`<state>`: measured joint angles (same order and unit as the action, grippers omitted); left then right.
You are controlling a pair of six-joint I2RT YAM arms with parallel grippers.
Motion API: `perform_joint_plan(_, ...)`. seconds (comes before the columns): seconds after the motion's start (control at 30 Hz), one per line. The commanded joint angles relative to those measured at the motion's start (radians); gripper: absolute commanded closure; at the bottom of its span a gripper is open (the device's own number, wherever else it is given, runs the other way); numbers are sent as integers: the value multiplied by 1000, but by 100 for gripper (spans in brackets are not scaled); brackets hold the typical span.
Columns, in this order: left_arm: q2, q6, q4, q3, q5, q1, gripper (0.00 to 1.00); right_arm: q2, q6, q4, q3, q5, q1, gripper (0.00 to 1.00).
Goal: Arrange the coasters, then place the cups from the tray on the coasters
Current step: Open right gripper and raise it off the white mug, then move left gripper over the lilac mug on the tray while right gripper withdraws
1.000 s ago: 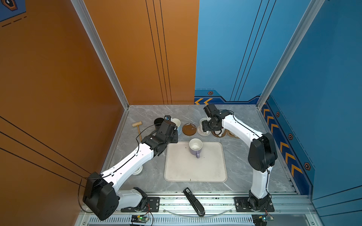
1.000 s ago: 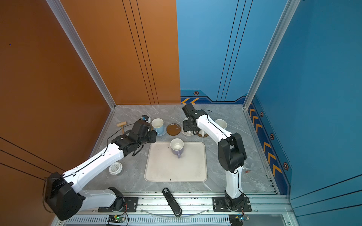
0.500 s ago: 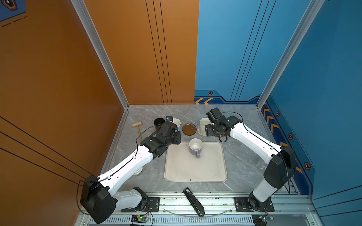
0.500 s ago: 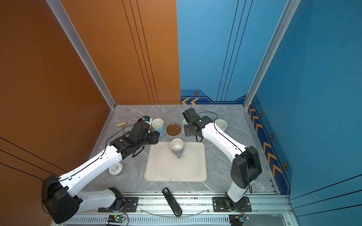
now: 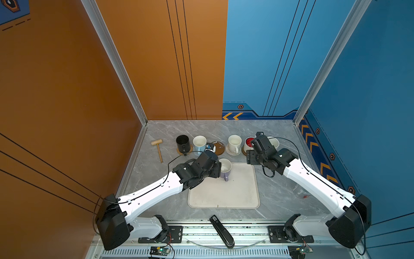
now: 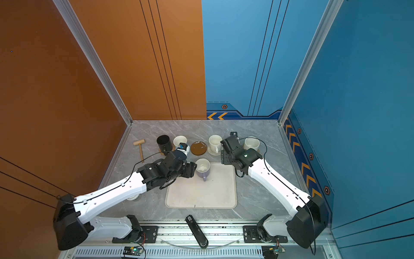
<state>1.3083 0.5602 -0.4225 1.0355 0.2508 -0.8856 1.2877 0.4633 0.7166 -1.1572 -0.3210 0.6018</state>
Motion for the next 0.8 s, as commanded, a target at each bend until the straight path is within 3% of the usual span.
perform_joint_plan(0.0, 63, 53, -39, 59, 42, -59, 32, -74, 41, -36, 77, -40, 3, 17)
perform_joint_plan(0.2, 218, 126, -112, 163, 85, -124, 32, -190, 58, -51, 177, -30, -13, 15)
perform_joint_plan(0.47, 317, 221, -183, 232, 90, -159, 37, -330, 67, -58, 274, -14, -49, 13)
perform_joint_plan(0.77, 427, 348, -226, 266, 71, -173, 43, -360, 62, -78, 325, 35, -89, 12)
